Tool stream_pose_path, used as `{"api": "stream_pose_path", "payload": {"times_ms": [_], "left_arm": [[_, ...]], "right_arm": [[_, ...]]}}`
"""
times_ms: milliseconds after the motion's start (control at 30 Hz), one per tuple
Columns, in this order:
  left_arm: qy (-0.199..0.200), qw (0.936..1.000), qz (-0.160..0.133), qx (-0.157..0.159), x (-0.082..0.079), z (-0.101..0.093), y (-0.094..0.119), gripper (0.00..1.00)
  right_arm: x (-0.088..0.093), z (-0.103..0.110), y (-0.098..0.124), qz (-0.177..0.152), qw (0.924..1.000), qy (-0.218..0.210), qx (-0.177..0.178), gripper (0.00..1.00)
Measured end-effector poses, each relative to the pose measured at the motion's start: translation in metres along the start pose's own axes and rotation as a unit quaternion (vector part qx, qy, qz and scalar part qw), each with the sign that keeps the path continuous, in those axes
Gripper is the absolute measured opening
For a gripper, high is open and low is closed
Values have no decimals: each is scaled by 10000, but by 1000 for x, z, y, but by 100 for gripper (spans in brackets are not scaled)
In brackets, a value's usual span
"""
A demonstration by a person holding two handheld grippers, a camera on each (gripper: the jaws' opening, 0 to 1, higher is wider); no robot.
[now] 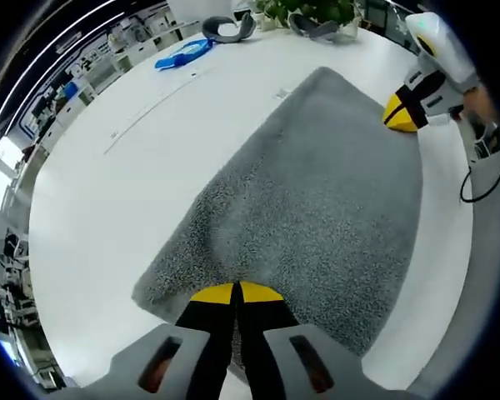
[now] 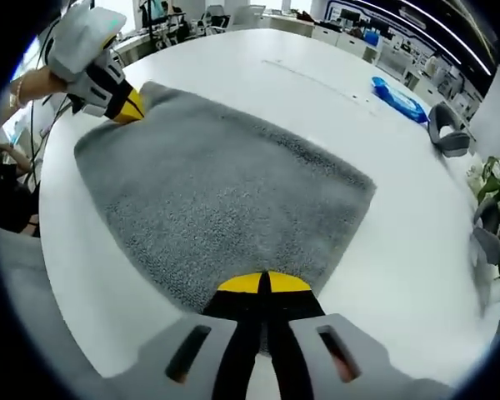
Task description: Fold the towel on the table until its edges align and the towel forms a compact rectangular stack.
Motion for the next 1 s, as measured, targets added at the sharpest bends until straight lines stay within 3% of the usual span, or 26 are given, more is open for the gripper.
{"api": "stream_pose_path", "payload": {"times_ms": [267, 367, 700, 1000], "left_arm": [[38, 9999, -88, 65, 1, -1, 1, 0], [-25, 10000, -39, 77, 0, -1, 0, 0], [-56, 9999, 150, -18, 0, -4, 2, 0], [-104, 9995, 308, 56, 5, -22, 8, 0]], "right_arm": [[-12, -4, -6, 245, 9991, 245, 253, 0], [-14, -7, -7, 324, 9992, 157, 189, 0], [-25, -11, -13, 498, 9974, 465, 221, 0], [-36, -22, -20, 554, 9967, 543, 234, 0]]}}
Point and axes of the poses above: the point that each gripper's makers call its tool centre point, and the gripper's own axes: y roughly backward along the fingers, z roughly to its left, x roughly out of its underside, the point moved 4 cm from there along y, roughly backward along the fingers, and after that the axes turned 12 degrees about -y, right-handed, at the moved point
